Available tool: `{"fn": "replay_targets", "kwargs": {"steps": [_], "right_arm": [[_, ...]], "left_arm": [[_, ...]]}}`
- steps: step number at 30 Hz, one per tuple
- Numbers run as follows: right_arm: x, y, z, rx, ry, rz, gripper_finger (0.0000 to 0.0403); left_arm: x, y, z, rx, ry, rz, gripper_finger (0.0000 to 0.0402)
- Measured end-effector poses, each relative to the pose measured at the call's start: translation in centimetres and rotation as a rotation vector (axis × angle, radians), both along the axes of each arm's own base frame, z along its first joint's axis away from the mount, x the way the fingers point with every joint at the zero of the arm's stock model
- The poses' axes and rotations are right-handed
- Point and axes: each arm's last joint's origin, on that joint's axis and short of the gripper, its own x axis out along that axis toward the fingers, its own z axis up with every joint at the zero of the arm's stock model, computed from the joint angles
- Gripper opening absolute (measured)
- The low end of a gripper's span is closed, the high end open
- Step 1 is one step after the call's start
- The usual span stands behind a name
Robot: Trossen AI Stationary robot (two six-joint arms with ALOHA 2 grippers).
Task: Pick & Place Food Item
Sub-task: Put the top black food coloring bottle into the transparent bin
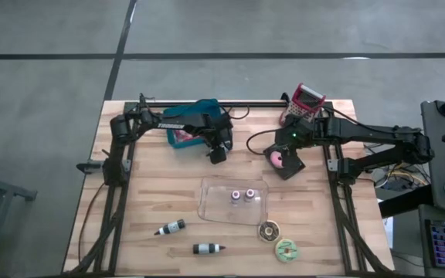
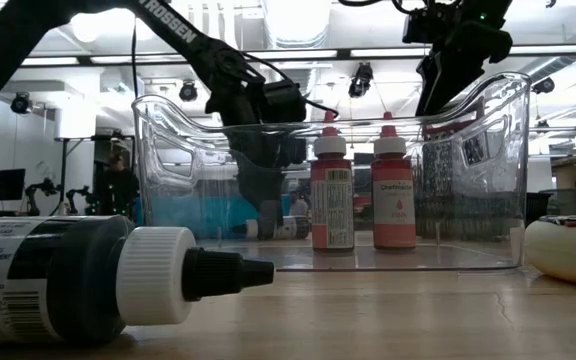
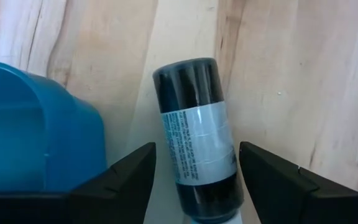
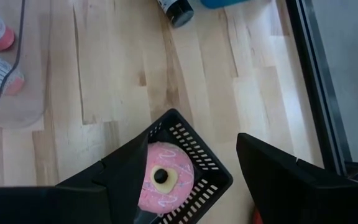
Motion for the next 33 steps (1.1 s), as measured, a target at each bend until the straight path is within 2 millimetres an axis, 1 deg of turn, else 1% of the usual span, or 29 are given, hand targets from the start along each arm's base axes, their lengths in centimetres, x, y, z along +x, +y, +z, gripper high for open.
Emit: {"fn": "replay_targets", "kwargs": {"steps": [3,6,15,18,20,25,33], "right_arm": [[0.0,0.0,0.0,0.000,-0.001,0.000,0.0242],[0.0,0.0,0.0,0.000,-0.002,0.000,0.0242],[0.0,0.0,0.0,-0.001,-0.003,-0.001,0.0242],[0.0,0.0,0.0,-0.001,-0.003,0.000,0.0242],[0.0,0.0,0.0,-0.001,-0.003,0.000,0.0242],[0.0,0.0,0.0,-0.001,-0.004,0.000,0.0242],[0.1,0.0,0.0,0.005,-0.016,-0.008,0.0242]], "left_arm": [[-0.1,-0.1,0.2,-0.002,-0.004,-0.005,0.0230],[-0.1,0.0,0.2,-0.004,-0.004,-0.005,0.0207],[0.0,-0.2,0.1,-0.003,-0.004,-0.025,0.0095],[0.1,-0.2,0.1,0.003,-0.008,-0.039,0.0068],[0.2,-0.3,0.2,0.007,-0.011,-0.045,0.0061],[0.6,-0.6,0.7,0.018,-0.021,-0.055,0.0059],[1.0,-1.3,3.4,0.078,-0.087,-0.071,0.0058]]}}
